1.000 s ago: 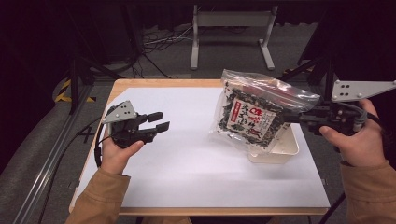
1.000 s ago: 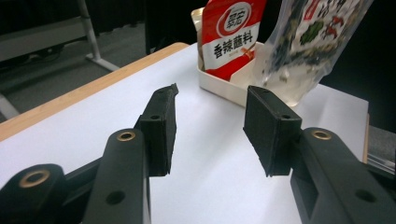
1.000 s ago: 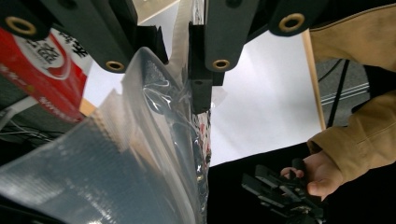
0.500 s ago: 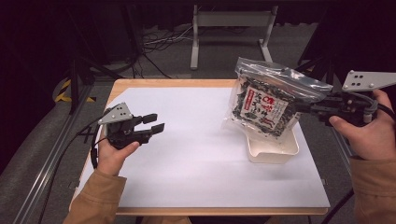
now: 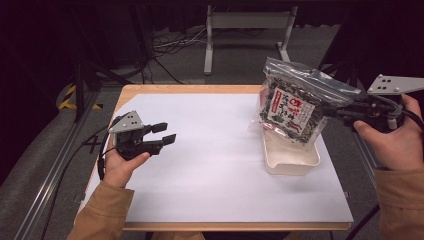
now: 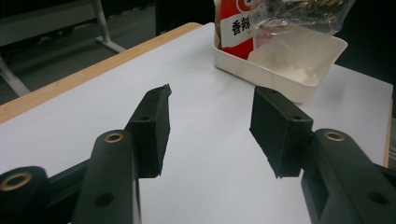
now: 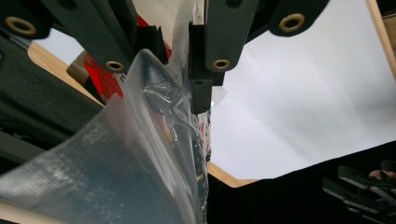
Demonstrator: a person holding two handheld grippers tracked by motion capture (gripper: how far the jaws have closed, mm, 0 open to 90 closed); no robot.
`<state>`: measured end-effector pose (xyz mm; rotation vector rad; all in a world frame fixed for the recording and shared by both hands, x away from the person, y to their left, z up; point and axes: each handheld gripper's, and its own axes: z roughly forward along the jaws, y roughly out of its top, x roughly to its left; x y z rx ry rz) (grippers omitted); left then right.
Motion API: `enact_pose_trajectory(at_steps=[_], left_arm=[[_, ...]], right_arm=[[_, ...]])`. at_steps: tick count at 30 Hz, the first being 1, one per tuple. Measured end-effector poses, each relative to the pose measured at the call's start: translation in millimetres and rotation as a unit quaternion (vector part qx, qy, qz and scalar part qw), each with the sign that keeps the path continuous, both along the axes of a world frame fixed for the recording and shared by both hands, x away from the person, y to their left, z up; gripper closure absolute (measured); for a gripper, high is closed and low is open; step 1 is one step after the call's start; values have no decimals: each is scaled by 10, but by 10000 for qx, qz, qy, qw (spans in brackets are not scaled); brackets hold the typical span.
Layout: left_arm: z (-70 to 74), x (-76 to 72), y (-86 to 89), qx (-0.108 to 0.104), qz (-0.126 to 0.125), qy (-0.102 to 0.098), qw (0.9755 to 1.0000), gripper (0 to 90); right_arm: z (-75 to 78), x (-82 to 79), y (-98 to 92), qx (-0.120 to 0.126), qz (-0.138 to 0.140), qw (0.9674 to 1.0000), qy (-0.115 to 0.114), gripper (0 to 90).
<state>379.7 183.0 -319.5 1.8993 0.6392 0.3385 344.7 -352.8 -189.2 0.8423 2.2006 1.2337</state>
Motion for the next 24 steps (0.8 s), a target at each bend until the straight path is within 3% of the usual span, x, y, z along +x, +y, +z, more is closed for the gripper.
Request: enact_pose_trajectory(at_steps=[11,24], left_arm=[[-58,8,49,39,66,96,9999,469],[-91,24,36,53,44,164,9998,462]], right_arm=[[-150,68,-60,-130,-493,9984,232,781],[-374,131,-45,-330,-567,9963,555,781]])
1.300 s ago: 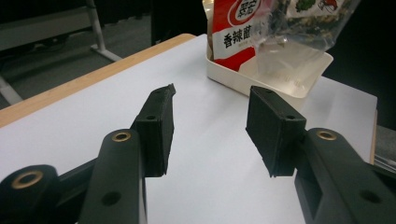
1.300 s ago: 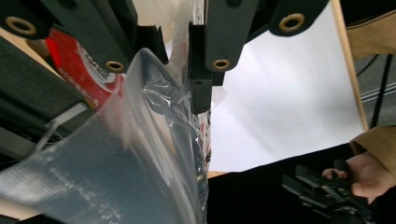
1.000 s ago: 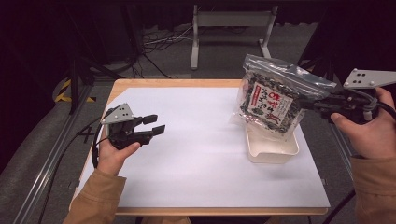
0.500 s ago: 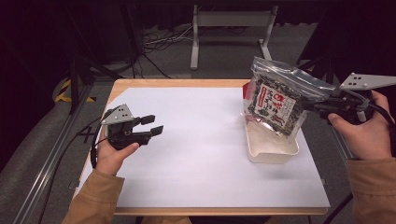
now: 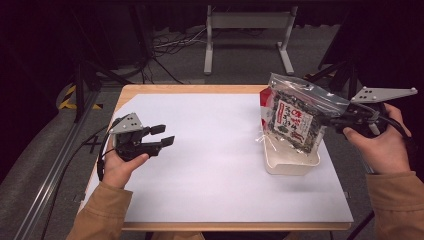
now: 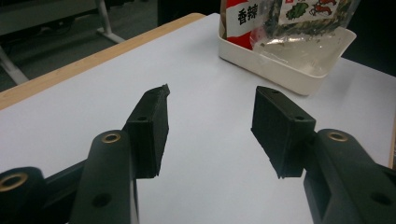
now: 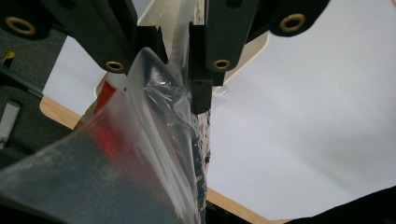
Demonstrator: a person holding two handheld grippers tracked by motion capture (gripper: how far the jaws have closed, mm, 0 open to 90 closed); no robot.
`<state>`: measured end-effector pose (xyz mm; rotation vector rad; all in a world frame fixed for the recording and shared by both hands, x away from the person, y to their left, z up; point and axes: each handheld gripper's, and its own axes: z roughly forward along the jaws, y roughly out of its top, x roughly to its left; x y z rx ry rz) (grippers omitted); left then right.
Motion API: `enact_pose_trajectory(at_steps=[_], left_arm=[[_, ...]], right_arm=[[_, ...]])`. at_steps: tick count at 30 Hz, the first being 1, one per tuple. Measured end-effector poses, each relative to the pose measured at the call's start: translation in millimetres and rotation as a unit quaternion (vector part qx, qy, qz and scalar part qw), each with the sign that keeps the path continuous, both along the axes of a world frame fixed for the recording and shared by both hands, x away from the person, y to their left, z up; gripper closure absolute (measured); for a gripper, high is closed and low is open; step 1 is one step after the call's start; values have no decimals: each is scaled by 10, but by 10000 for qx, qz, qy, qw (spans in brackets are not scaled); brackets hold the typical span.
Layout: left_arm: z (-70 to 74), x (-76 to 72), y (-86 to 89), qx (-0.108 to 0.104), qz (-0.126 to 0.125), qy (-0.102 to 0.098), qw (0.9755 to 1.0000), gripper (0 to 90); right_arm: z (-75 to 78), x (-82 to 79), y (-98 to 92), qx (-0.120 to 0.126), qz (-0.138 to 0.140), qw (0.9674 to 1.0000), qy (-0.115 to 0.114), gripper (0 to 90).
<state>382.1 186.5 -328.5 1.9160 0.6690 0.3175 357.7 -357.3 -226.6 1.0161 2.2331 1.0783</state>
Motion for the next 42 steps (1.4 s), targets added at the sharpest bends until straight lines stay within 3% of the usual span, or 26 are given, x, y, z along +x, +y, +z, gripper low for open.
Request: enact_pose_trajectory(at_steps=[12,26,32,35,42], left_arm=[[-8,7,-2,-4,-1,12,10000,459],[-14,-3,10,-15,0,55,10000,457],[-20,-31,36,-17,37,70,10000,456],[-17,-52,53,-25,77,56,10000,455],[-46,-58,96,-19,140,106,9998,449]], right_arm=[[-225,40,27,-161,-39,9997,190,779],[-407,66,10,-63,-80,9997,214,780],[-497,83,-34,144,-135,9992,344,778],[-559,112,-171,348,-209,9981,467,778],[-634,135,-316,734,-175,9967,316,770]])
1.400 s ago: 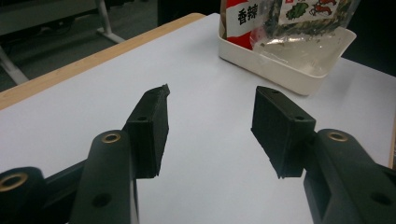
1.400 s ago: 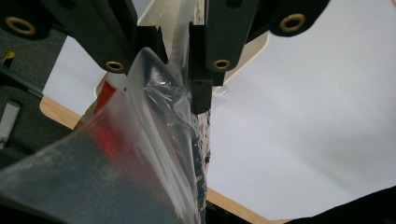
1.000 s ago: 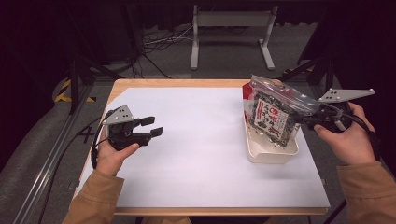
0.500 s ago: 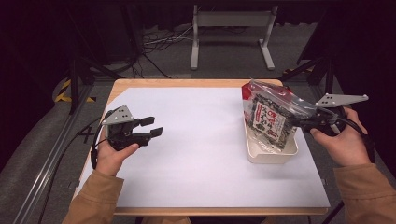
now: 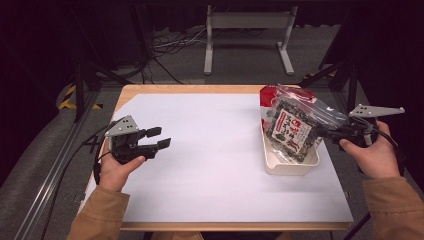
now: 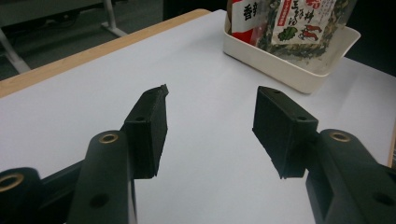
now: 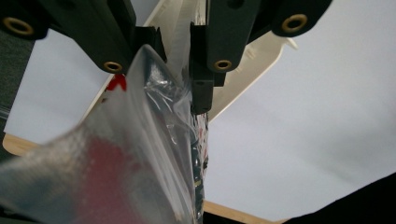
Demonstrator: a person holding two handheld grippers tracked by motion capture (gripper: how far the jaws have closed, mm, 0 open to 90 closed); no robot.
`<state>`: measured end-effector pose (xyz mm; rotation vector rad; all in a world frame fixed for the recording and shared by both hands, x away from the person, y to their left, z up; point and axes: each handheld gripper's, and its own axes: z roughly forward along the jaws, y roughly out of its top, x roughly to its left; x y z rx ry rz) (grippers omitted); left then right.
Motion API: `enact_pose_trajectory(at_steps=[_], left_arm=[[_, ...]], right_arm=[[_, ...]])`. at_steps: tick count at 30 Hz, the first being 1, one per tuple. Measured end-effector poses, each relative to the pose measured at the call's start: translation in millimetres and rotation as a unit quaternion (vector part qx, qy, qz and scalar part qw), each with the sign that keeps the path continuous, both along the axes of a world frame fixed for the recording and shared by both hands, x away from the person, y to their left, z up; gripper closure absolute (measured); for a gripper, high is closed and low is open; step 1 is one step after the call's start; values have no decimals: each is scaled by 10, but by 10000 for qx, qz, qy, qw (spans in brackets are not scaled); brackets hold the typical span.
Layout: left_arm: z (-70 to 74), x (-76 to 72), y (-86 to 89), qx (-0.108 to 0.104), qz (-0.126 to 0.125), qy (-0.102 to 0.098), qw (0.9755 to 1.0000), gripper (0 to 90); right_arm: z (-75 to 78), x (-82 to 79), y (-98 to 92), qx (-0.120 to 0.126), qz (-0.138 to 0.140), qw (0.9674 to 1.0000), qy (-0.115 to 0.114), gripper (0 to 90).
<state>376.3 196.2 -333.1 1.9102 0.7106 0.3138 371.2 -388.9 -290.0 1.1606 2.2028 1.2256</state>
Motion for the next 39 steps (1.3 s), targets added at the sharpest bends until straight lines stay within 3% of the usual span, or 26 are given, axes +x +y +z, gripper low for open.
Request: enact_pose_trajectory(at_steps=[6,7,10,11,15,16,18,24,29,32,39], left_arm=[[-23,-18,39,30,26,-6,10000,438],[-28,-34,67,29,43,24,10000,436],[-33,-54,94,10,90,20,10000,433],[-33,-68,116,26,82,26,10000,430],[-39,-117,167,24,136,-32,9999,425],[-42,-148,193,22,165,-49,9999,421],[-44,-165,204,10,173,-51,9998,420],[-73,-266,267,-29,216,-123,9997,408],[-108,-351,340,-231,210,-153,9994,401],[-134,-399,374,-259,228,-209,9992,397],[-204,-478,406,-267,200,-253,9991,390]], right_arm=[[1,16,-3,262,-113,9992,-279,713],[-11,9,0,240,-168,9987,-424,647],[-20,-15,3,318,-187,9983,-447,635],[-26,-48,5,337,-230,9979,-506,574],[-26,-104,-4,416,-278,9968,-620,501],[-28,-156,-5,386,-340,9956,-780,436],[-29,-176,-3,386,-365,9952,-820,426],[-29,-369,41,349,-422,9910,-1222,389],[-45,-527,121,395,-203,9910,-1261,395],[-55,-625,194,322,-49,9916,-1250,399],[-97,-757,395,326,353,9894,-1373,393]])
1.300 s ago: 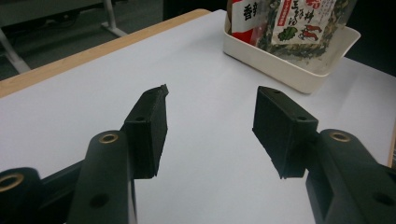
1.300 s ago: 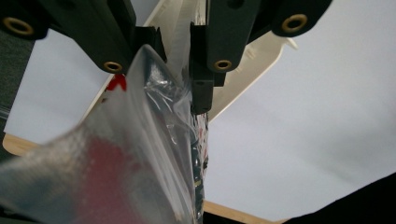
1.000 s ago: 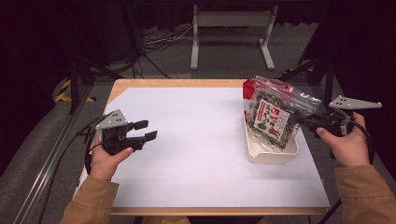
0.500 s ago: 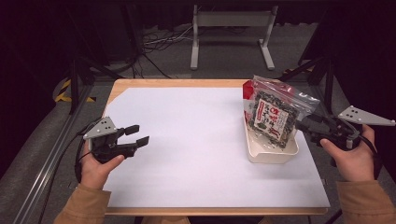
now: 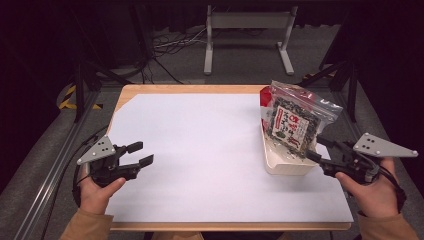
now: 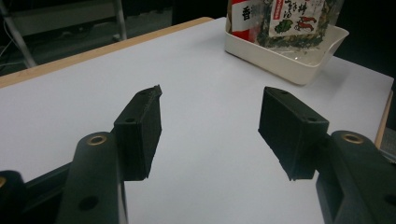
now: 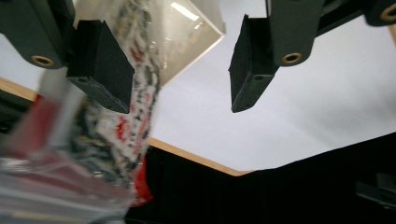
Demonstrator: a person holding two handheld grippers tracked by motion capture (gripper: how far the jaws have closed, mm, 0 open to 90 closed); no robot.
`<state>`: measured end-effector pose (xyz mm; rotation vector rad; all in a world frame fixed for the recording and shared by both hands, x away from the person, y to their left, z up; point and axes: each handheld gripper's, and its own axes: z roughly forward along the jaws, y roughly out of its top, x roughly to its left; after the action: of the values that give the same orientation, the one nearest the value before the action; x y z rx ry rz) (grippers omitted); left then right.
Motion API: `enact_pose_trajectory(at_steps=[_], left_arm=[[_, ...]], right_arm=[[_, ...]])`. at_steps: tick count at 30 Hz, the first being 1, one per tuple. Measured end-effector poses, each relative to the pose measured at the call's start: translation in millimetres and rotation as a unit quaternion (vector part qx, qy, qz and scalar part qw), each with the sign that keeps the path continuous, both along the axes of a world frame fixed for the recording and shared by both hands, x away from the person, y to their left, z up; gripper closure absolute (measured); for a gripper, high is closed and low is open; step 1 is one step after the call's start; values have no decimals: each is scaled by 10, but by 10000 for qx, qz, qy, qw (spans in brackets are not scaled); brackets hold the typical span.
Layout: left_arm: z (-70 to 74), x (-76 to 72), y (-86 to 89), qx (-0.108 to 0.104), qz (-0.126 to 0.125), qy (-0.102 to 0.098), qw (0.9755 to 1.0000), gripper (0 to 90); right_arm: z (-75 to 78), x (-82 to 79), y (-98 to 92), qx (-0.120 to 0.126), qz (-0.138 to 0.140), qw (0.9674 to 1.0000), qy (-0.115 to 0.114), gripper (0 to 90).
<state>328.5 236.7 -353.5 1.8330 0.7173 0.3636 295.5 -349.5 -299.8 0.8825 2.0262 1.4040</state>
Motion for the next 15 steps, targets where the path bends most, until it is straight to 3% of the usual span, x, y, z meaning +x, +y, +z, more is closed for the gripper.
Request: enact_pose_trajectory(at_steps=[8,15], left_arm=[[-92,-44,67,-59,3,-125,9999,375],[-133,-67,102,-146,-26,-113,9998,370]], right_arm=[[-196,62,273,116,450,9989,62,360],[-365,133,437,145,688,9974,142,346]])
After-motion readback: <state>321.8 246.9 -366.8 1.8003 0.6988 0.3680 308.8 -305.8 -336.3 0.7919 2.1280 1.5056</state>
